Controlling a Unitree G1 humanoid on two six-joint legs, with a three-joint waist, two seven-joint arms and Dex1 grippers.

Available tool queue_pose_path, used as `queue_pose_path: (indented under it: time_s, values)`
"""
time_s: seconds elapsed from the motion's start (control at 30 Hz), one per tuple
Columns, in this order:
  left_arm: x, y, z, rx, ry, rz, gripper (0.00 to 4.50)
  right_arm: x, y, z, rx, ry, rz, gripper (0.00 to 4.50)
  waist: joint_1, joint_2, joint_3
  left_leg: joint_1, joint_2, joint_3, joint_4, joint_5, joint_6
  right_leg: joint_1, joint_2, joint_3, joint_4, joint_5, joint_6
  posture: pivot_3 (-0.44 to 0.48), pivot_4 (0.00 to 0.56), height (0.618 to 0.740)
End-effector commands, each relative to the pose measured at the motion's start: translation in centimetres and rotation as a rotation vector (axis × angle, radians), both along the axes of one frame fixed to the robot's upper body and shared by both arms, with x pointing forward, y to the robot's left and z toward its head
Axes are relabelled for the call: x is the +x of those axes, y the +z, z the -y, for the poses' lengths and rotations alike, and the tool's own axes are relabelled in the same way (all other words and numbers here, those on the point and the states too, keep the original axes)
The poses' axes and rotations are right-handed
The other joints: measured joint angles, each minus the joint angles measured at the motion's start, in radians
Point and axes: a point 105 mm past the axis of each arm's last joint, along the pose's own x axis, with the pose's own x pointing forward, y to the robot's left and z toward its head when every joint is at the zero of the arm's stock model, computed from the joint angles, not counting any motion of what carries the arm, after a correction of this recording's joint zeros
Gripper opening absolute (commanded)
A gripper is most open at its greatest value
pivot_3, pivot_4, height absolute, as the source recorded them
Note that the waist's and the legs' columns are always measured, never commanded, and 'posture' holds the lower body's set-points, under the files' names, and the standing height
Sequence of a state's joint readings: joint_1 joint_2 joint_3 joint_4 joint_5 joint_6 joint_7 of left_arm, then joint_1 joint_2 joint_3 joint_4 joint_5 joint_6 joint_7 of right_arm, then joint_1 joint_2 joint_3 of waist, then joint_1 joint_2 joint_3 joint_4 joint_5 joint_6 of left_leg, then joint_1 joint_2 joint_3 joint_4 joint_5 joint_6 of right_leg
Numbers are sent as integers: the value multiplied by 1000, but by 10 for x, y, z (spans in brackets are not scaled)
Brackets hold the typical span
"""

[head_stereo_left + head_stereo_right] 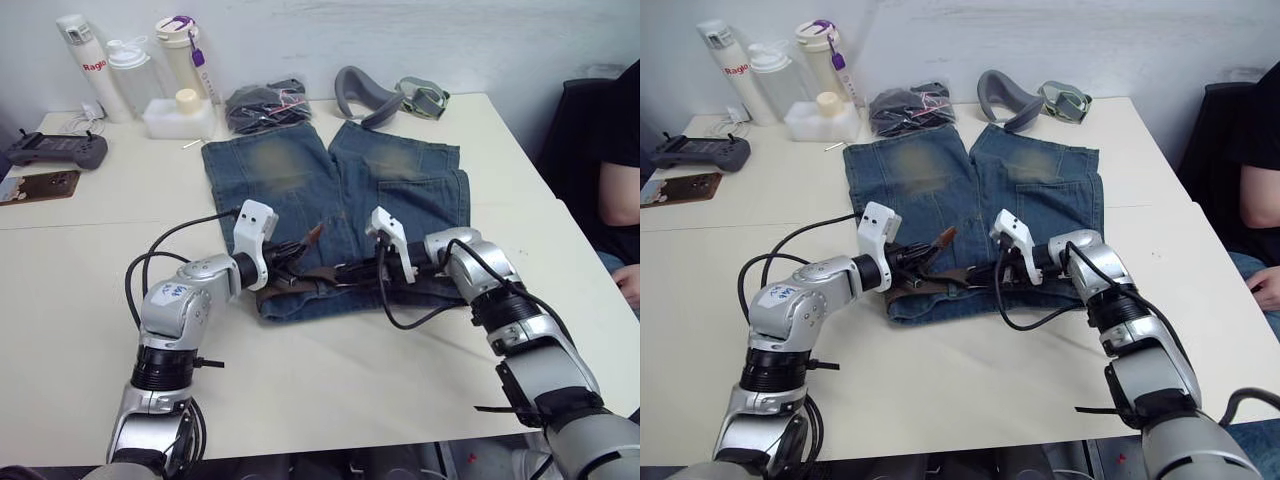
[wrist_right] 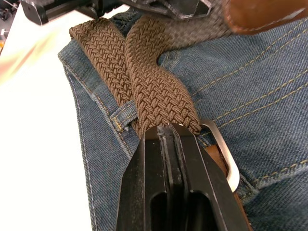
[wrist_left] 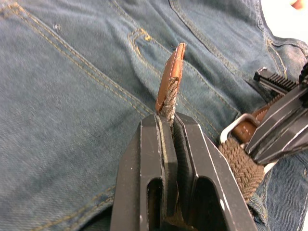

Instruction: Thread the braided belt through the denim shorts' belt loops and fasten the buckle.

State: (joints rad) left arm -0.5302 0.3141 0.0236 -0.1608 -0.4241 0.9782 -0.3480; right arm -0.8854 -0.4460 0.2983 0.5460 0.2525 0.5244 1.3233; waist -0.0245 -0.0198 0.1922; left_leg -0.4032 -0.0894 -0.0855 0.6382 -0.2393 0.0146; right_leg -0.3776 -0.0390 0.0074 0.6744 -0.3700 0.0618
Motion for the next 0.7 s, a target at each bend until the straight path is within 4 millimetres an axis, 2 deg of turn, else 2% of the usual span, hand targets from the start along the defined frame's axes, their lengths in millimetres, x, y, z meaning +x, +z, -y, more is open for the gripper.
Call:
queue_pose_path:
  time_s: [0.03,0.17,0.47,0.7]
  values:
    - [-3,10,1,-15,-3,47,0,-3,24,6,9,25,8,99,0,0,0,0,0,0,0,0,0,0,0,0,0,0,0,0,150,740]
    - [-2,9,2,-16,-6,44,0,-2,34,6,1,16,17,99,1,0,0,-2,-1,0,0,0,0,-1,-1,0,-1,0,0,0,150,740]
    - [-2,8,3,-16,-6,43,0,4,18,4,-30,-31,-13,99,-1,0,0,-2,-1,0,-1,0,0,-1,-1,0,-1,0,0,0,150,740]
    - [-3,8,2,-12,-2,43,0,7,13,0,-37,-33,-14,99,-1,0,0,-2,-1,0,-1,0,0,-1,-1,0,-1,0,0,0,150,740]
